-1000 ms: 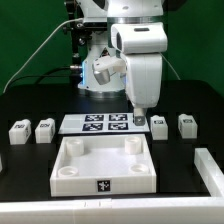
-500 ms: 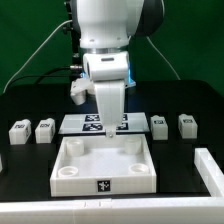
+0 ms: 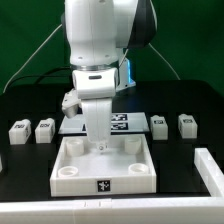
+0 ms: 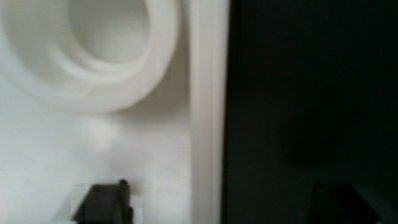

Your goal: Assemble one leg

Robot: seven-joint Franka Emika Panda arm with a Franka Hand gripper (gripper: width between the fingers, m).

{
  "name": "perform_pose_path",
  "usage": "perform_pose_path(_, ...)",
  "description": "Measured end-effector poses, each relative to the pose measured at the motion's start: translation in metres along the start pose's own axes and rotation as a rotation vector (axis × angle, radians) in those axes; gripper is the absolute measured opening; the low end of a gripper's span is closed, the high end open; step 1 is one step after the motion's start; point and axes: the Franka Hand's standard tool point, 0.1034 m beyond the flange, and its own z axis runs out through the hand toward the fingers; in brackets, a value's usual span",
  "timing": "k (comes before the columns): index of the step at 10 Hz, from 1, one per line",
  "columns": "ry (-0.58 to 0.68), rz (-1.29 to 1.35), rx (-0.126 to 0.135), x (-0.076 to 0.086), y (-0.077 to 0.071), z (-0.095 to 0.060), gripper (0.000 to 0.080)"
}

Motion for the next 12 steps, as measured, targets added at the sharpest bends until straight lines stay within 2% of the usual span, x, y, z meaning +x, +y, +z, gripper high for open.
perform_pose_path(2,0.000,0.000,0.001,0.000,0.000,0.000,0.0196)
perform_pose_path(3,0.000,0.000,0.001,0.000,0.000,0.000,0.0196)
perform_pose_path(4,0.000,0.001,0.001,0.000,0.000,0.000,0.0074)
perform_pose_path(10,0.000,0.002,0.001,0.000,0.000,0.000,0.0057)
perform_pose_path(12,0.004,-0.001,-0.001,0.008,0.015,-0.001,0.0058)
